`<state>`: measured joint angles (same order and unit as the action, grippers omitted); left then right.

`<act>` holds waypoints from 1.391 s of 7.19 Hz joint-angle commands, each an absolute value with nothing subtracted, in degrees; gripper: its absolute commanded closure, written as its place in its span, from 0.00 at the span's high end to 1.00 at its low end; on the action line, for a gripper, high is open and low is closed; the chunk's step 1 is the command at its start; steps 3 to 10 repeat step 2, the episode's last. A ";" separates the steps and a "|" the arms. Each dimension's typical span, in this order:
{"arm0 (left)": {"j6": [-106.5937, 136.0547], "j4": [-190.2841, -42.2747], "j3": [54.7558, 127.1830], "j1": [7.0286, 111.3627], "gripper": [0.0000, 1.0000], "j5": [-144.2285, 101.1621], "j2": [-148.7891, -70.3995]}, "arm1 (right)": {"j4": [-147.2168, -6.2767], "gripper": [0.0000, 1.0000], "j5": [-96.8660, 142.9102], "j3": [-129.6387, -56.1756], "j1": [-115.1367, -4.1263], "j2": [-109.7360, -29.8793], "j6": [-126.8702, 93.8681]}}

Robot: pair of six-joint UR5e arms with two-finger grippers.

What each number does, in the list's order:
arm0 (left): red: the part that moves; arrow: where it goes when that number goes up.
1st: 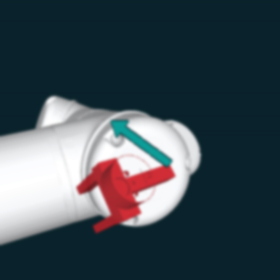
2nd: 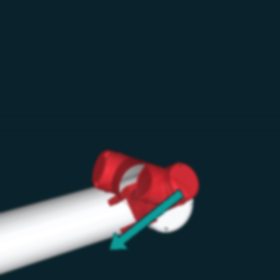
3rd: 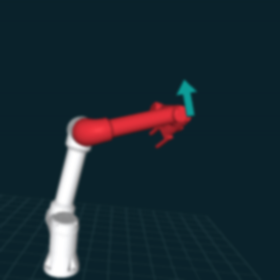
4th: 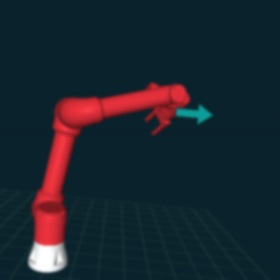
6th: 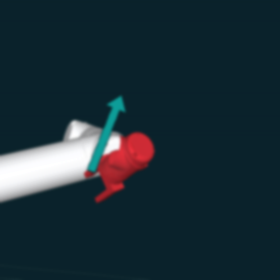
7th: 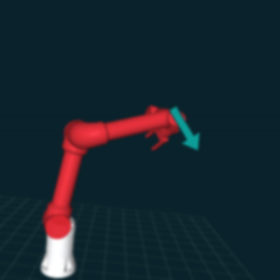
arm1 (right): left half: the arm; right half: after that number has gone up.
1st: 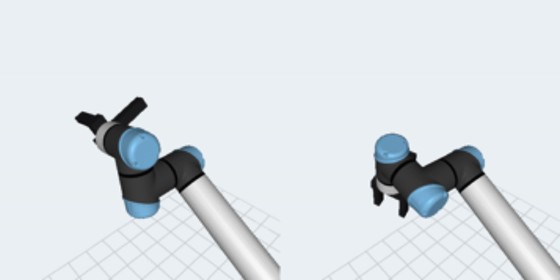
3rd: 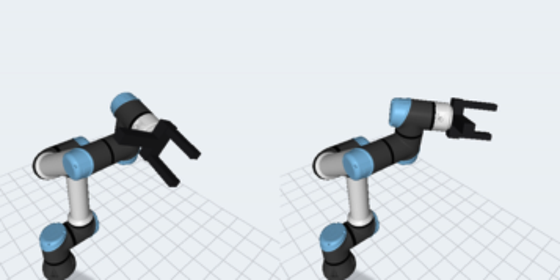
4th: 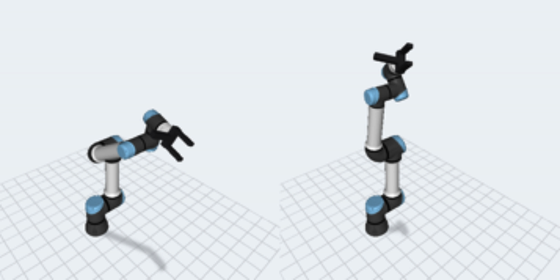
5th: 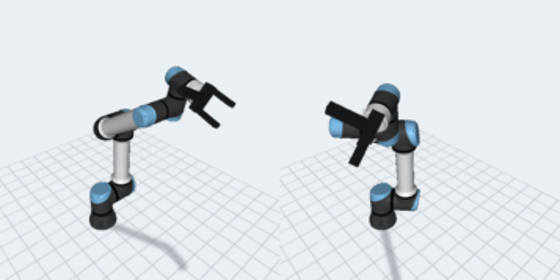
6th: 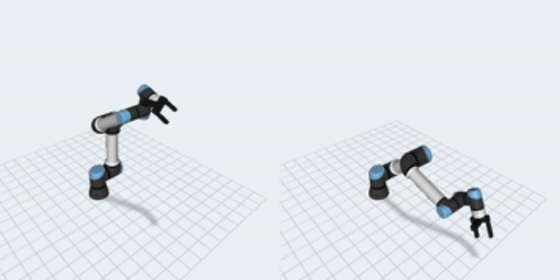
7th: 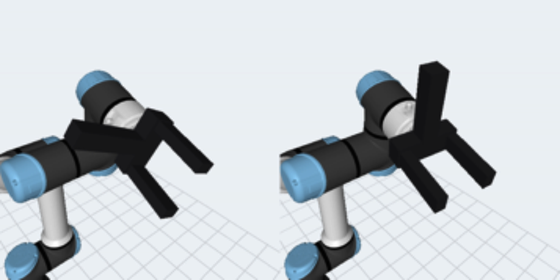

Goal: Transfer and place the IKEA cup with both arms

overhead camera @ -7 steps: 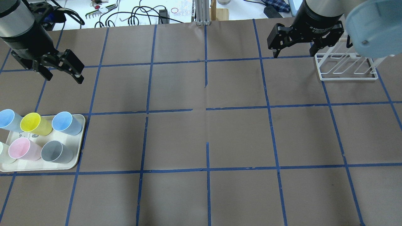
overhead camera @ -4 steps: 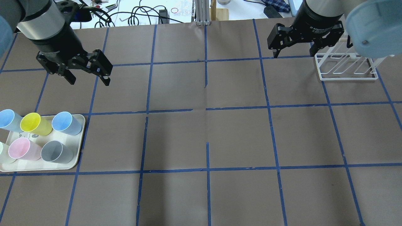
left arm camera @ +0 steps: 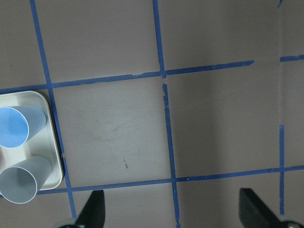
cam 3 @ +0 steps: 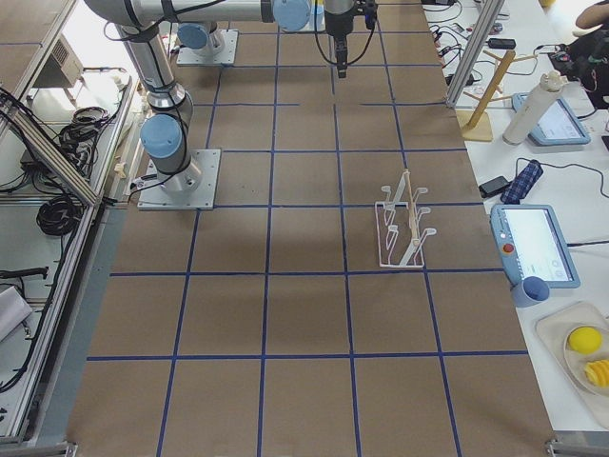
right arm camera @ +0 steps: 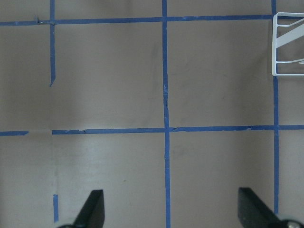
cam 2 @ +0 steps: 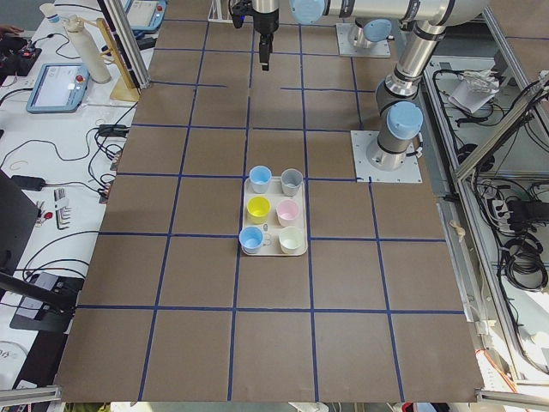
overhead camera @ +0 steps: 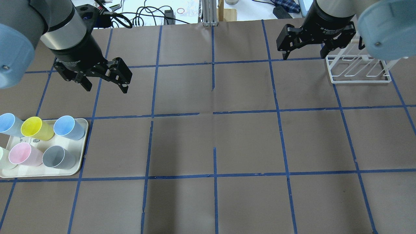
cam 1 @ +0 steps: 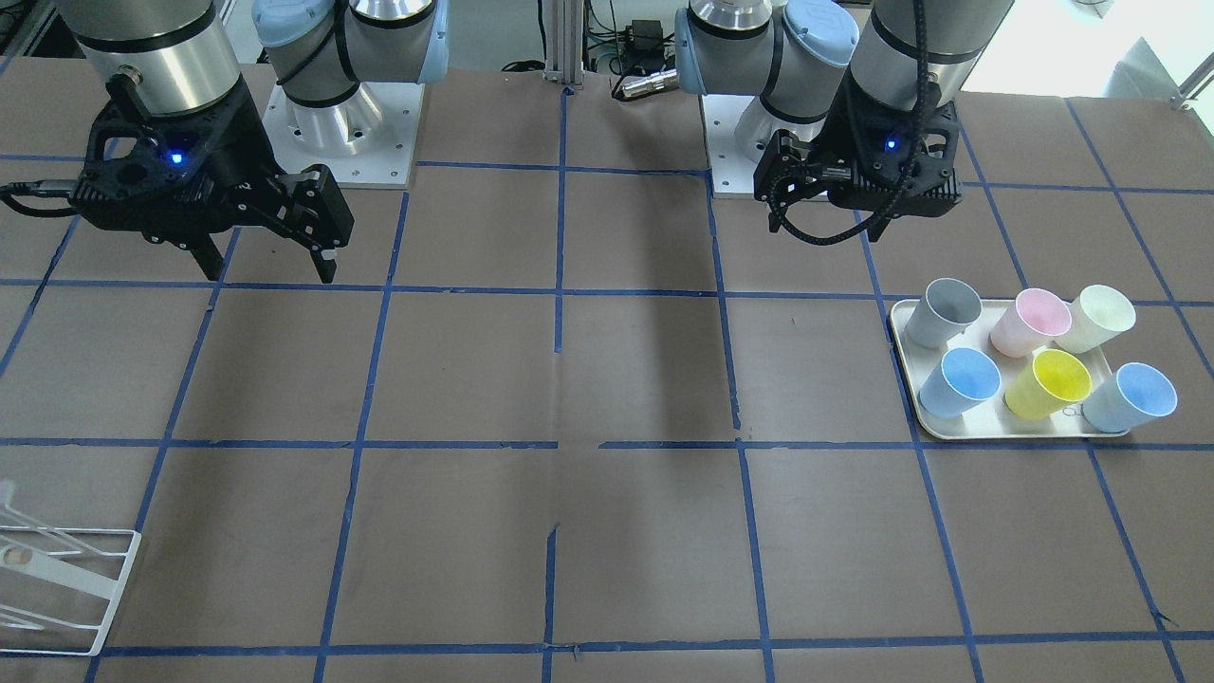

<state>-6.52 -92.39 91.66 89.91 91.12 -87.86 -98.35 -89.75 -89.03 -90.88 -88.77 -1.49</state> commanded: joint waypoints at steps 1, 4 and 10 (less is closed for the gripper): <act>-8.08 -92.20 94.64 89.82 1.00 90.97 -85.71 | -98.35 1.00 -89.74 -89.03 -90.88 -88.77 -1.49; -8.87 -92.20 96.31 89.74 1.00 91.23 -83.95 | -98.26 1.00 -89.74 -89.03 -90.88 -88.77 -1.49; -8.87 -92.20 96.31 89.74 1.00 91.23 -83.95 | -98.26 1.00 -89.74 -89.03 -90.88 -88.77 -1.49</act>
